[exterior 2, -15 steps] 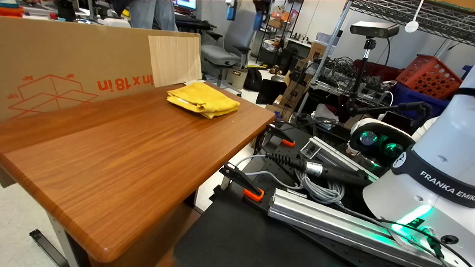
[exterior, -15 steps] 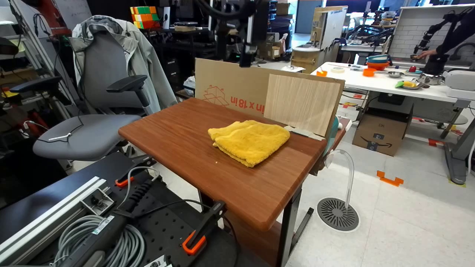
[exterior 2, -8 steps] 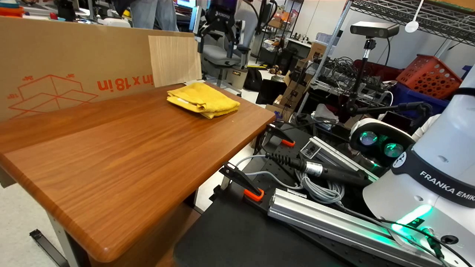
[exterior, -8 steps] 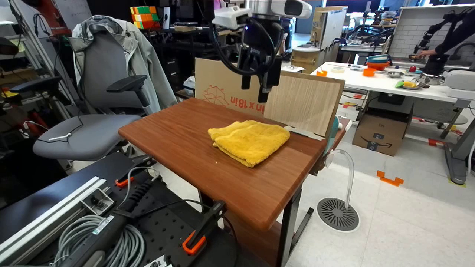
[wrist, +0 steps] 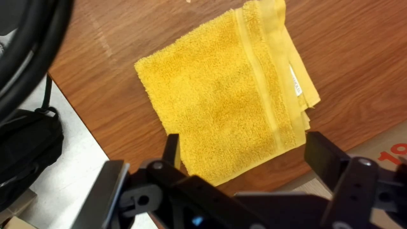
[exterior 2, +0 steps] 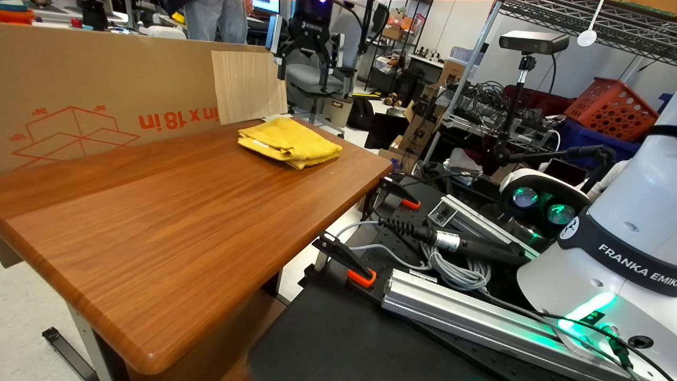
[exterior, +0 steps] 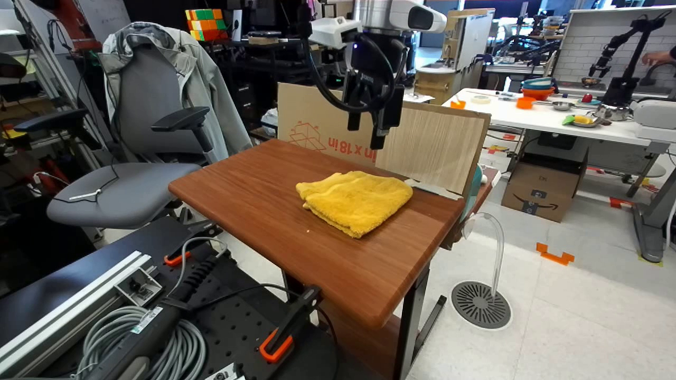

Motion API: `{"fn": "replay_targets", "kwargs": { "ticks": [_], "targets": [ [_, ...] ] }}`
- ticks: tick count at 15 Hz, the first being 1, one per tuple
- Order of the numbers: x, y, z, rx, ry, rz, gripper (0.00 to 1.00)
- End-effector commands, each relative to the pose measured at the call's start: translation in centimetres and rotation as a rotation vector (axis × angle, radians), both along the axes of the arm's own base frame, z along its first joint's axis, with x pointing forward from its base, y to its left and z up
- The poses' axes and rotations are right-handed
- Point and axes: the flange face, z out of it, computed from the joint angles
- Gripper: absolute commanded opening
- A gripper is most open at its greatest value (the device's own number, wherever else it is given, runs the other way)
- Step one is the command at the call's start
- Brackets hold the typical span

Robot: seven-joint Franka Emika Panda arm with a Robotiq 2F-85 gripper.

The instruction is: Wipe the table with the yellow towel

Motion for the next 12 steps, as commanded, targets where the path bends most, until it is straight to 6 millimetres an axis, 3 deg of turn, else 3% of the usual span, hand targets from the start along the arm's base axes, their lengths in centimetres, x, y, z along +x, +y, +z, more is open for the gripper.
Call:
{"fn": "replay_targets", "kwargs": {
  "ticks": [1, 8, 12],
  "targets": [
    [0.7, 1.1, -3.0, -0.016, 0.006, -0.015, 1.0],
    [0.1, 2.9, -11.1, -0.063, 0.085, -0.024, 1.0],
    [-1.8, 0.6, -13.9, -0.097, 0.127, -0.036, 1.0]
  ]
}}
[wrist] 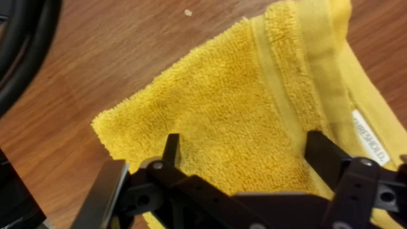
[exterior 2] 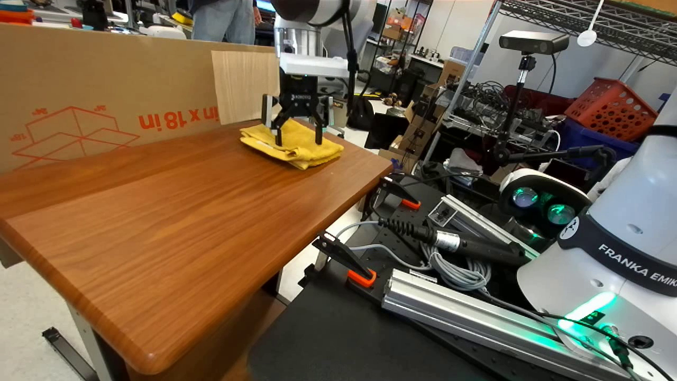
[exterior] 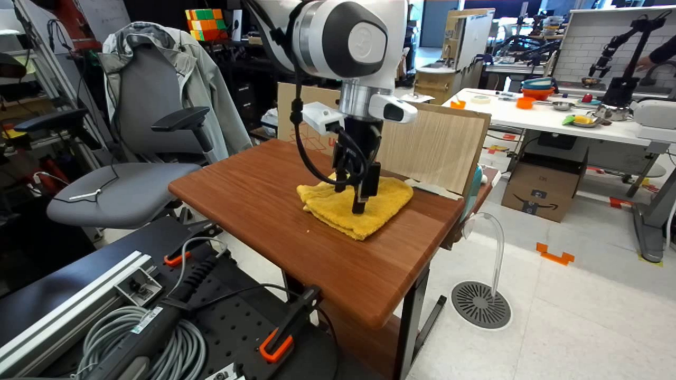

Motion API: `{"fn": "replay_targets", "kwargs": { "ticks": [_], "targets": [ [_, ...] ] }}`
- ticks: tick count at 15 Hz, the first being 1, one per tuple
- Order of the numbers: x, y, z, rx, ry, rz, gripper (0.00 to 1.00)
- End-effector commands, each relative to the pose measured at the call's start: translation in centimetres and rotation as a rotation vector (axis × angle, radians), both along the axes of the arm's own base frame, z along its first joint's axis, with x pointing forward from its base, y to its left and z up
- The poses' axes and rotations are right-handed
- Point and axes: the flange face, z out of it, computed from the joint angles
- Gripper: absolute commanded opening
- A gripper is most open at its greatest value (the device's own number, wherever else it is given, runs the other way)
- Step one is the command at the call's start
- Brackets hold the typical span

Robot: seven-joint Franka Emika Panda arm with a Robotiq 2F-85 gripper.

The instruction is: Wipe the table with the yellow towel

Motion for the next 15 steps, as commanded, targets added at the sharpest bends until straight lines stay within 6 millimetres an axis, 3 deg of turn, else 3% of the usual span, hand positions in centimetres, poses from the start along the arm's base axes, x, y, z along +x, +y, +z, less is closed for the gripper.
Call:
{"fn": "replay_targets", "kwargs": {
  "ticks": [1, 3, 6, 9, 13, 14, 15],
  "targets": [
    [-1.3, -2.2, -1.5, -0.047, -0.006, -0.008, 1.0],
    [-2.1, -2.6, -1.7, -0.056, -0.013, 0.005, 1.0],
    [-3.0, -0.2, -1.7, -0.044, -0.029, 0.083, 1.0],
    [-5.2, 4.2, -2.5, -0.04, -0.035, 0.224, 1.0],
    [-8.8, 11.5, -4.5, -0.046, -0.025, 0.417, 1.0],
    [-9.3, 12.9, -4.2, -0.056, -0.03, 0.458, 1.0],
    [-6.7, 10.5, -3.0, -0.05, -0.029, 0.385, 1.0]
  ]
}}
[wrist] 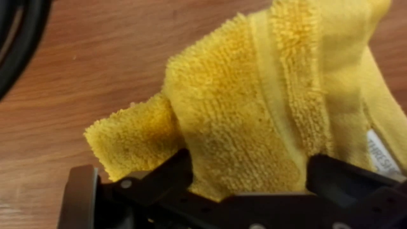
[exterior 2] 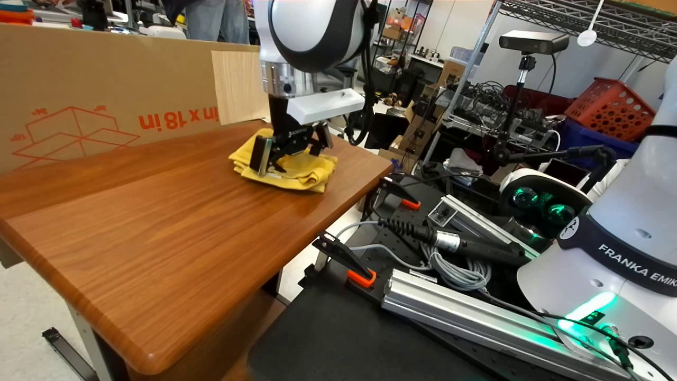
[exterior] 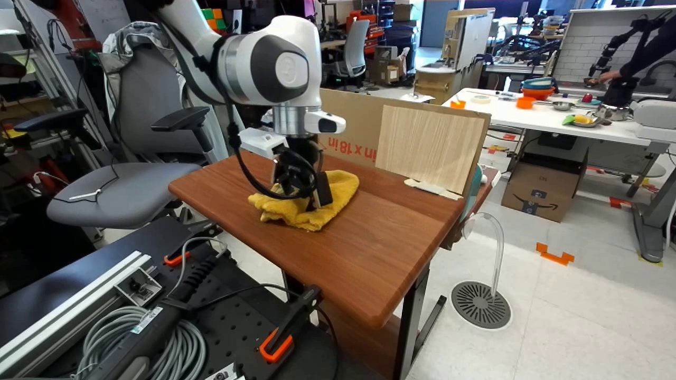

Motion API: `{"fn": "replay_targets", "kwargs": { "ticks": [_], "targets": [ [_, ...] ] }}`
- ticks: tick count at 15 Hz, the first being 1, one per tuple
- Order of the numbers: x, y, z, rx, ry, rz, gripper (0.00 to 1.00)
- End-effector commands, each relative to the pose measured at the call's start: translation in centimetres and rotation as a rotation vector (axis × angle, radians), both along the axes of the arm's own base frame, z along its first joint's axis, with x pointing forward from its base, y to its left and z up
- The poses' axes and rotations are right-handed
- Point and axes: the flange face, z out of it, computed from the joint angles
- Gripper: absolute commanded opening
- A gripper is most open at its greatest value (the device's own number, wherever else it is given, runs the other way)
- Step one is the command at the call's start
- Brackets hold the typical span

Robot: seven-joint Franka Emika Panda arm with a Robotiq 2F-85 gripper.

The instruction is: Wipe the table with the yellow towel

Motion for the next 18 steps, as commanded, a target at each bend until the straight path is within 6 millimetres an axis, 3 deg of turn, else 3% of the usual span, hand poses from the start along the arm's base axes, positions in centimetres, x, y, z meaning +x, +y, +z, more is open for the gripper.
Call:
{"fn": "replay_targets", "kwargs": {
  "ticks": [1, 3, 4, 7, 11, 15, 18],
  "targets": [
    [-0.6, 1.4, 0.0, -0.002, 0.002, 0.031, 1.0],
    [-1.3, 2.6, 0.0, -0.002, 0.004, 0.057, 1.0],
    [-0.7, 1.8, 0.0, -0.004, -0.01, 0.042, 1.0],
    [-0.1, 2.3, -2.1, -0.015, 0.0, 0.032, 1.0],
    [-0.3, 5.8, -4.8, -0.027, 0.023, 0.047, 1.0],
    [-1.4, 10.0, -4.7, -0.004, 0.009, 0.094, 1.0],
    [-2.8, 11.8, -4.0, 0.039, 0.02, 0.174, 1.0]
  ]
}}
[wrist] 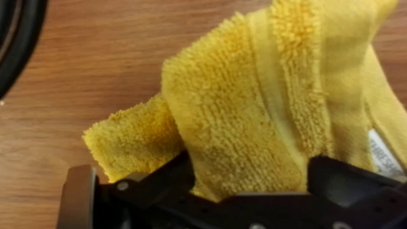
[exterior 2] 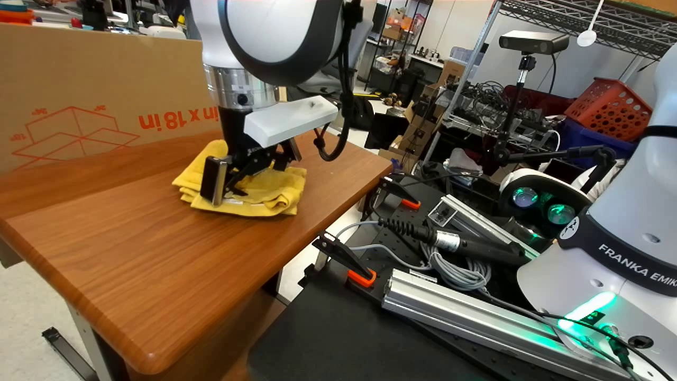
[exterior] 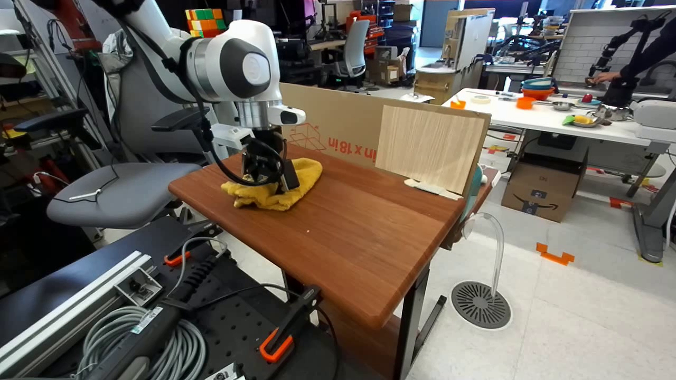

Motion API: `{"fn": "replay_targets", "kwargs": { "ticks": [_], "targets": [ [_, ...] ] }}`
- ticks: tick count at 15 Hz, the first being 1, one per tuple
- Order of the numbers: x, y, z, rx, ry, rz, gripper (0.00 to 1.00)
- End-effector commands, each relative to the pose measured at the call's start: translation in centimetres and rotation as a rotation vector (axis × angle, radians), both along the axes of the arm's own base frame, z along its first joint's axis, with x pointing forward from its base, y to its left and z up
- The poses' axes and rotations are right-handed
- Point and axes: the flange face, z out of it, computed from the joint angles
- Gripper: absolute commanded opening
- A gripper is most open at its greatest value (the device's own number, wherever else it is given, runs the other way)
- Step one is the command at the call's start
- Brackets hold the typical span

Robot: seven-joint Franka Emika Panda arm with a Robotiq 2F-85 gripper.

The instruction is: Wipe the table with the yellow towel

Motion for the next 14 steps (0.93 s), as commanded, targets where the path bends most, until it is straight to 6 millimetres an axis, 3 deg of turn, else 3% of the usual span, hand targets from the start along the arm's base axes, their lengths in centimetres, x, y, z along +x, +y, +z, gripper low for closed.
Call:
{"fn": "replay_targets", "kwargs": {
  "ticks": [1, 3, 4, 5, 10, 14],
  "targets": [
    [-2.6, 2.5, -3.2, 0.034, 0.058, 0.086, 1.0],
    [-2.8, 1.7, -1.3, 0.001, 0.094, 0.158, 1.0],
    [-2.4, 0.3, 0.3, -0.045, 0.128, 0.17, 1.0],
    [-1.3, 1.9, 0.1, 0.005, 0.057, 0.121, 1.0],
    [-0.9, 1.1, -0.5, -0.018, 0.09, 0.142, 1.0],
    [-1.9, 4.7, -2.6, 0.033, 0.049, 0.21, 1.0]
  ]
}}
